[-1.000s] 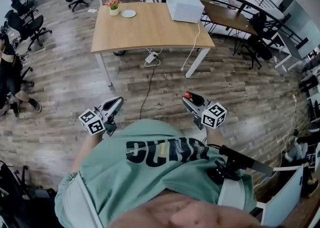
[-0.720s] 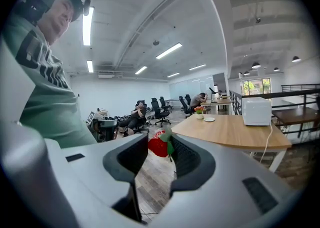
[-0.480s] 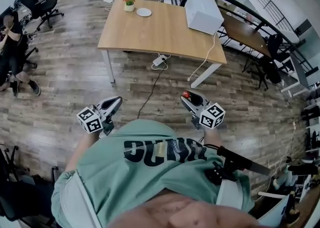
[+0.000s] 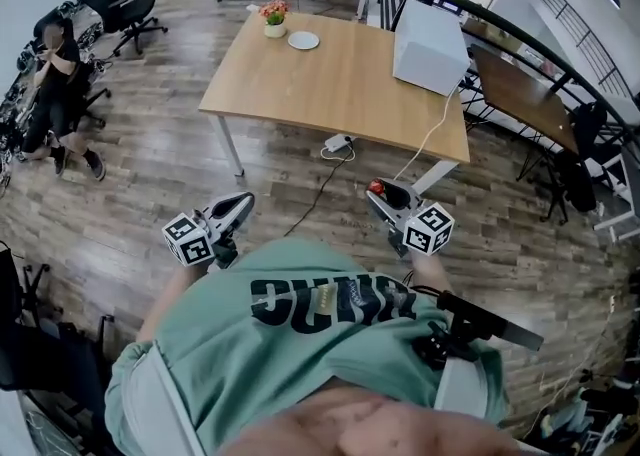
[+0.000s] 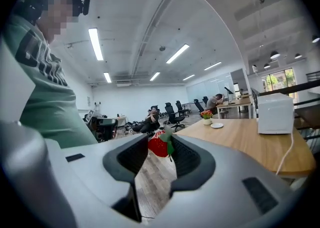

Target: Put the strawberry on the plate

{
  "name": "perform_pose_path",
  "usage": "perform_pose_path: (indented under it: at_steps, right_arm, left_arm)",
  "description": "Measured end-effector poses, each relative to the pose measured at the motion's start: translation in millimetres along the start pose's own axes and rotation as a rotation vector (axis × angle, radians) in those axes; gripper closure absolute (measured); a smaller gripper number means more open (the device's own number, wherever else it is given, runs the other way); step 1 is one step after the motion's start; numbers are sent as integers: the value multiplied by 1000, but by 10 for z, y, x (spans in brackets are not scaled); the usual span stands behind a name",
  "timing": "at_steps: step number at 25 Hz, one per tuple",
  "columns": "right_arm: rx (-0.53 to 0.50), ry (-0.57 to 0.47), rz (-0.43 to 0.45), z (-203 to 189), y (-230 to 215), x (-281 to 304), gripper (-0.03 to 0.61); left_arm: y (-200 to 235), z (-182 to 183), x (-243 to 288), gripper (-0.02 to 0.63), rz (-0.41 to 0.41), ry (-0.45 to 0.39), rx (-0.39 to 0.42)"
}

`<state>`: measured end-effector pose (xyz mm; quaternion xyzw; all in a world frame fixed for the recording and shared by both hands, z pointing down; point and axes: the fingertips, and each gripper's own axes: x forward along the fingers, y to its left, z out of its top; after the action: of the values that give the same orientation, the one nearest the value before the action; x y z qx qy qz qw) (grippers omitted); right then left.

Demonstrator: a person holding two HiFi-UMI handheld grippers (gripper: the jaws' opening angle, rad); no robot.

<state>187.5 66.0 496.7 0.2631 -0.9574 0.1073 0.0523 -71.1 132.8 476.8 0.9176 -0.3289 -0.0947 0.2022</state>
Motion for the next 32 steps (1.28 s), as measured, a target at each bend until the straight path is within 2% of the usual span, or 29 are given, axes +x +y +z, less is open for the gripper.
perform_pose_path:
  at_steps: [6,11,16,20,23,25,32]
  right_arm:
    - [41,-29,25,-106,-519,-267,430]
    - [72,-33,19,-173,-804,-329,430]
    - [95,-25,-19,-266,-960,-283,430]
    - [90,-9,-92,-243,-1060,-204,430]
    - [77,-6,-180,-116,-1175,-62,430]
    - [74,-10,-230,10,-1225,114,430]
    - [25,-2,-260,462,-1106,1137,430]
  left_arm:
    - [-98,-63,468,609,59,20,5]
    - [-74,-84,811,609,38,59,9]
    - [152,-79,1017,609,19,76,-23]
    - [465,-52,1154,609,-54,83,-49]
    - [795,73,1246,609,-130,81,-65]
    - [1073,232,1293,609,-165,75,-66]
    - [2048,1006,1016,609,-208,42,-31]
